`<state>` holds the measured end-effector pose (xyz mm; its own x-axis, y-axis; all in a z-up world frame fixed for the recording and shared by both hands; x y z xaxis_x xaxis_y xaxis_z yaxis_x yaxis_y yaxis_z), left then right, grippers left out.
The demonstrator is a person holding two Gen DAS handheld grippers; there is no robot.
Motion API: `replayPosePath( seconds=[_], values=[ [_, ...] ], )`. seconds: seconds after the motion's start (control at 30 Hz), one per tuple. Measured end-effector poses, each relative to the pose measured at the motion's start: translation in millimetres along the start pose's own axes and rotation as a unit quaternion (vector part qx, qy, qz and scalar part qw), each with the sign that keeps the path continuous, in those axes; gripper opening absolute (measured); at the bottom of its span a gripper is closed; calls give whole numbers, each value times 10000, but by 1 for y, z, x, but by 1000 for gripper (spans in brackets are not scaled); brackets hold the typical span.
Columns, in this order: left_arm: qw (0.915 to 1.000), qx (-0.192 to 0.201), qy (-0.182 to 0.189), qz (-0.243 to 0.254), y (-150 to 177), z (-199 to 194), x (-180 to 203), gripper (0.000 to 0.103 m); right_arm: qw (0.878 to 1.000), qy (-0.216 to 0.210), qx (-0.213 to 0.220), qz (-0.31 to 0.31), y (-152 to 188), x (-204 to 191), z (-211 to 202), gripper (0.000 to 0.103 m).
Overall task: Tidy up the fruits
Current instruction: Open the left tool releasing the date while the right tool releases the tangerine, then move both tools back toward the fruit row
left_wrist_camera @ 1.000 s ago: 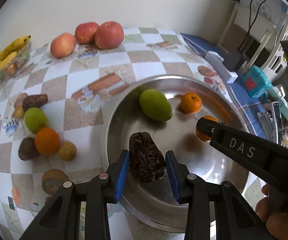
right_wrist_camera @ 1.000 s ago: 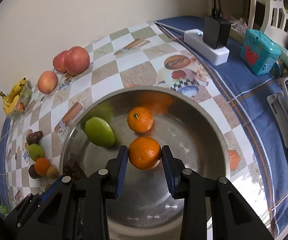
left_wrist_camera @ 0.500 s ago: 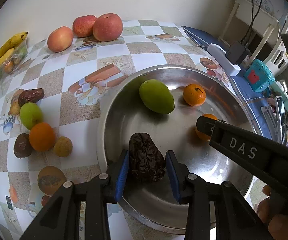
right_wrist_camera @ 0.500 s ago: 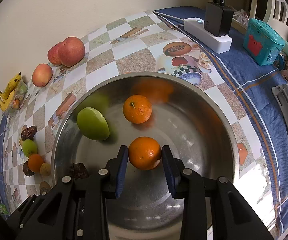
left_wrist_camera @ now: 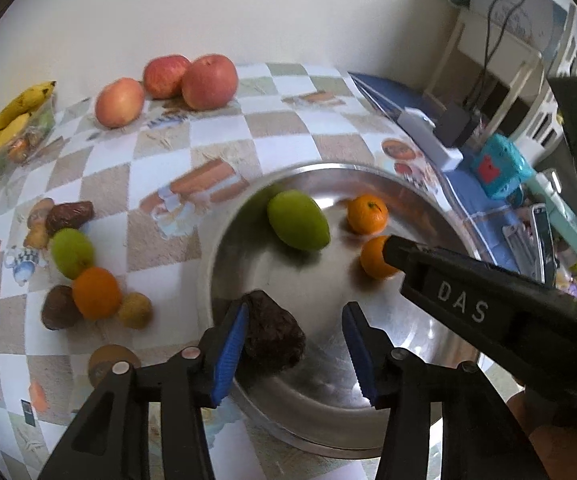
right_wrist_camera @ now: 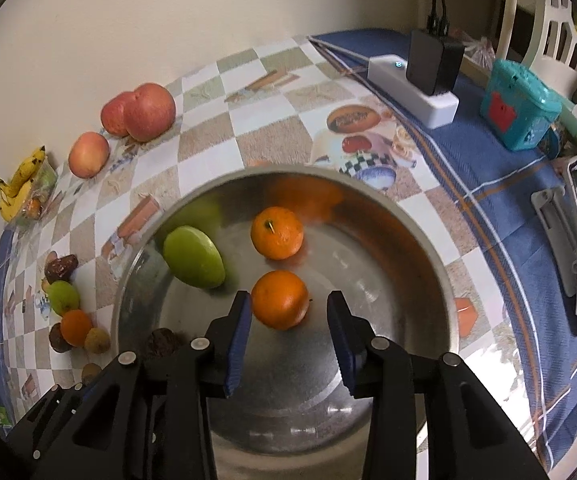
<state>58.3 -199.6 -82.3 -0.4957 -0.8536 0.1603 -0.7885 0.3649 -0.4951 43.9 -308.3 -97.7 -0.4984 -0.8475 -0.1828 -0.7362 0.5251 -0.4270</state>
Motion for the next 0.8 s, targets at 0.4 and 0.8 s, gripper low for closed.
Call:
replayPosePath(
  seconds=[0.4, 0.8],
  values=[
    [9951, 292, -844, -434, -6, -22, -56, 53, 9999, -108, 57, -64, 0, -13, -4, 40],
    [9822, 22, -1560, -1044, 9, -25, -111, 87, 9998, 1, 3, -194, 8, -17, 3, 66]
  ],
)
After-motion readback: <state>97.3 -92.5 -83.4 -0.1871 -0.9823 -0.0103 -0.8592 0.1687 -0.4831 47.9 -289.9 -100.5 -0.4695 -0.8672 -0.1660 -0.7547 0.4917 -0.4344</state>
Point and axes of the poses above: each gripper's, at about its wrist camera, not at the fingertips, and z roughly the way its jaws point, x to its right, y to its underside, the point moved 10 cm from there along z, roughly the way its jaws point, and after that the axes turned 2 degrees about z, right-handed, at the moved point
